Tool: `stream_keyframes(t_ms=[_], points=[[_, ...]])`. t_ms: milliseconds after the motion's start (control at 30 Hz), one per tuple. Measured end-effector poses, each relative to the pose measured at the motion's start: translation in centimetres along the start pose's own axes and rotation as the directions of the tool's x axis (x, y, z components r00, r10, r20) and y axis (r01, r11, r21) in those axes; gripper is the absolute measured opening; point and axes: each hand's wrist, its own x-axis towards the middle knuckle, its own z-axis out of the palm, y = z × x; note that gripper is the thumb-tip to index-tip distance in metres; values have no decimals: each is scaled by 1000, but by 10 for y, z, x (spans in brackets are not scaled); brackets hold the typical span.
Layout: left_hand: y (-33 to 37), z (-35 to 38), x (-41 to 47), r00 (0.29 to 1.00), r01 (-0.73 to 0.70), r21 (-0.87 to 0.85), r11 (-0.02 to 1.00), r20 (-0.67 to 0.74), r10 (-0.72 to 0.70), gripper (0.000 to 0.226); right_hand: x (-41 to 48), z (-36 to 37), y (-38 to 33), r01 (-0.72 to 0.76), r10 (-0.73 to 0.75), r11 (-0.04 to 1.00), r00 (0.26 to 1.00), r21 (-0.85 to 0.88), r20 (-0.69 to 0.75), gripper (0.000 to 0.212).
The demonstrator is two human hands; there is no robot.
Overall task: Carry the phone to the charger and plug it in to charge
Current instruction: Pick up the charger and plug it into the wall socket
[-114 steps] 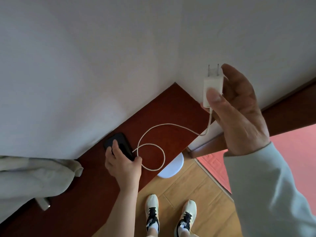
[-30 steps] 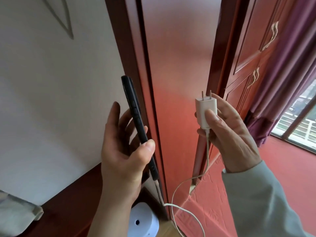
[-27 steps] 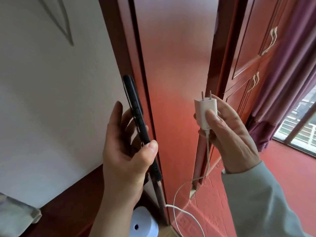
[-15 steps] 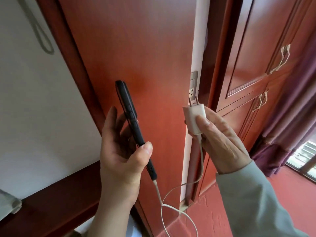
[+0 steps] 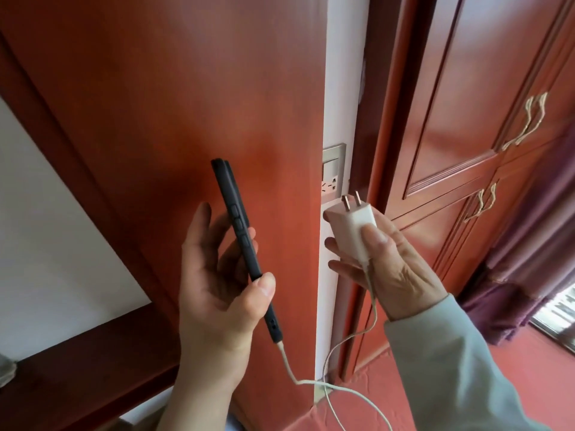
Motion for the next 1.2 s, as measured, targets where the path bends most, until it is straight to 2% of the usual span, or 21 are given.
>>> stream_keyframes(t_ms=[200,367,433,533,600,667,800,967,1200], points=[[-14,11,1,1000,10,39,999,-8,-10,98,20,-19,11,-85,89,990,996,109,-30,42],[-24,27,7,997,-12,78,997,-75,17,97,40,-36,24,-176,186,972,981,158,-51,42],[-29,34,8,995,-17,98,995,-92,26,98,54,-45,30,-260,278,938,959,231,-48,41],[-39,50,11,988,-30,137,990,-143,49,99,80,-63,37,-396,429,833,903,388,1,39],[-45,58,12,981,-39,143,989,-182,65,98,94,-74,40,-458,483,783,874,421,53,44],[-52,67,12,969,-58,175,983,-228,98,95,107,-81,43,-523,517,763,847,379,127,49],[-59,80,8,946,-68,233,970,-293,136,95,121,-83,54,-568,544,775,823,276,165,26],[-63,81,5,927,-110,362,926,-298,227,97,132,-85,61,-613,584,775,788,153,196,41],[-72,102,7,908,-128,511,850,-285,308,99,151,-88,61,-643,623,762,760,72,188,45]])
